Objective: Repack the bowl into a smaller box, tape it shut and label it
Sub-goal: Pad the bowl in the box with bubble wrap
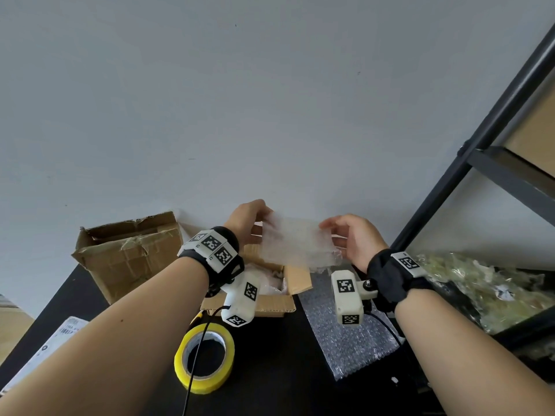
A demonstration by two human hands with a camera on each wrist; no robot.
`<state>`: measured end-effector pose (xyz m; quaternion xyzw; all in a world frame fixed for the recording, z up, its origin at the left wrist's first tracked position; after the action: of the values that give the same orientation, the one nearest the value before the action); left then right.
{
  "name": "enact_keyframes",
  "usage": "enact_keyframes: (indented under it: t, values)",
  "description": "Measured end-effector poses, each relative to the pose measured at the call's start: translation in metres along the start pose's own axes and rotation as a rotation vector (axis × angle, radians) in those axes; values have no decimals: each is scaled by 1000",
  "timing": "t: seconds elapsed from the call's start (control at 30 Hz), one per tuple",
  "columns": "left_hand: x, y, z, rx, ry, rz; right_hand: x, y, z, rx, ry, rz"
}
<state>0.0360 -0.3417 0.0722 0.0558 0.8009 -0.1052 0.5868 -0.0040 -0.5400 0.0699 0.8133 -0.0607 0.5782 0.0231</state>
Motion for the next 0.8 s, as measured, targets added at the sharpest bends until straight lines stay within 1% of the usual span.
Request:
enact_keyframes:
  t: [0.1, 0.17, 0.23, 0.3, 0.4, 0.47, 0.5, 0.6, 0.7, 0.8]
  values:
    - [-3, 0, 3, 14, -56, 154, -3, 4, 6, -29, -12, -133]
    - [-7, 0, 3, 13, -104, 234, -8, 2, 7, -7, -55, -193]
    - [-9, 2, 4, -15, -141, 267, -14, -4, 5, 33, -85, -236]
    - [-10, 3, 3, -23, -154, 243, -15, -4, 6, 23, -66, -272]
    - [-5, 0, 2, 8, -68, 167, -9, -1, 6, -24, -32, -165]
    - [1, -3, 2, 49, -2, 204, -4, -2, 5, -20, -23, -87]
    - [3, -4, 3, 80, 6, 228, -3, -1, 7, -24, -28, -63]
    - [1, -5, 4, 103, -43, 198, -4, 3, 9, -55, -46, 7]
    - [-3, -1, 7, 55, -71, 95, -2, 4, 9, -89, -50, 120]
    - [-7, -1, 10, 55, -83, 55, 1, 0, 9, -55, -39, 134]
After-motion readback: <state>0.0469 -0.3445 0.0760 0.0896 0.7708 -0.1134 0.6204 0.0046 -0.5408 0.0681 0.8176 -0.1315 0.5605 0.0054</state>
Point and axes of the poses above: each hand's wrist, its own z-axis towards the middle knuckle, its own y-axis out of the back of the hand, x = y × z, the point moved 8 cm from there along z, towards the middle knuckle, and after that the axes turned 1 degree about -z, right-handed, at the moved point
